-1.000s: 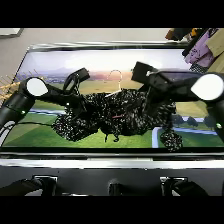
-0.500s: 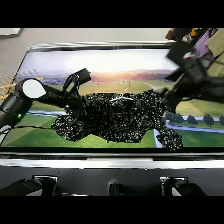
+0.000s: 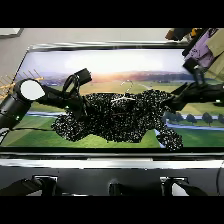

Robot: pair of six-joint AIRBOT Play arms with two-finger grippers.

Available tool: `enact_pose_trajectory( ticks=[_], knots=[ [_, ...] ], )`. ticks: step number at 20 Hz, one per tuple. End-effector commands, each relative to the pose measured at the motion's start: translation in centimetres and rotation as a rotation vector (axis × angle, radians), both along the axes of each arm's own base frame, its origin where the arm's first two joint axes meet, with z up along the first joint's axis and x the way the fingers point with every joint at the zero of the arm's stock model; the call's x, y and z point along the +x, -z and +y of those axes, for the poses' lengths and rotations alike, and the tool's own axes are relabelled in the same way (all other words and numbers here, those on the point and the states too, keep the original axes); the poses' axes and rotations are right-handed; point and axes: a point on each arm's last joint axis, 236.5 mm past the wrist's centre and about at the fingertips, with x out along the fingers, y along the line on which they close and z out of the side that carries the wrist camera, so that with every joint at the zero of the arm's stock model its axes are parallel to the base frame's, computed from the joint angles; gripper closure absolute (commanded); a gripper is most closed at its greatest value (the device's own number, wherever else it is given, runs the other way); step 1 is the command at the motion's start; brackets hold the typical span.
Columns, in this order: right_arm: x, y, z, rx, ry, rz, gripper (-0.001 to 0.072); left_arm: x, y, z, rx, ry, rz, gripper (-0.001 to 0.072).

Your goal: Fold the clothes and pants, and hang the long-sleeved shirts on hangers.

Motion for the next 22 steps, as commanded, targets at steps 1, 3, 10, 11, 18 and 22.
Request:
enact_pose_trajectory(
  ticks=[1, 3, 10, 11, 18, 22],
  knots=[
    [0.6, 5.5, 3.1, -0.01, -0.202, 0.039, 0.0036, 0.0, 0.0, 0.0, 0.0, 0.001, -0.002, 0.0684],
    [2.2, 7.1, 5.2, -0.009, -0.234, 0.006, 0.0038, 0.0, 0.0, 0.0, 0.0, 0.001, -0.002, 0.0684],
    [5.1, 7.5, 8.2, 0.029, -0.236, -0.095, 0.0054, 0.0, 0.0, 0.0, 0.0, 0.001, 0.0, 0.0684],
    [5.3, 7.5, 8.4, 0.039, -0.236, -0.102, 0.0054, 0.0, 0.0, 0.0, 0.0, 0.001, 0.0, 0.0684],
    [3.1, 8.3, 10.7, 0.148, -0.34, -0.032, 0.0377, 0.0, 0.0, 0.0, 0.0, 0.001, 0.0, 0.0684],
    [2.6, 8.2, 10.9, 0.143, -0.391, -0.048, 0.0512, 0.0, 0.0, 0.0, 0.0, 0.001, 0.0, 0.0684]
  ],
)
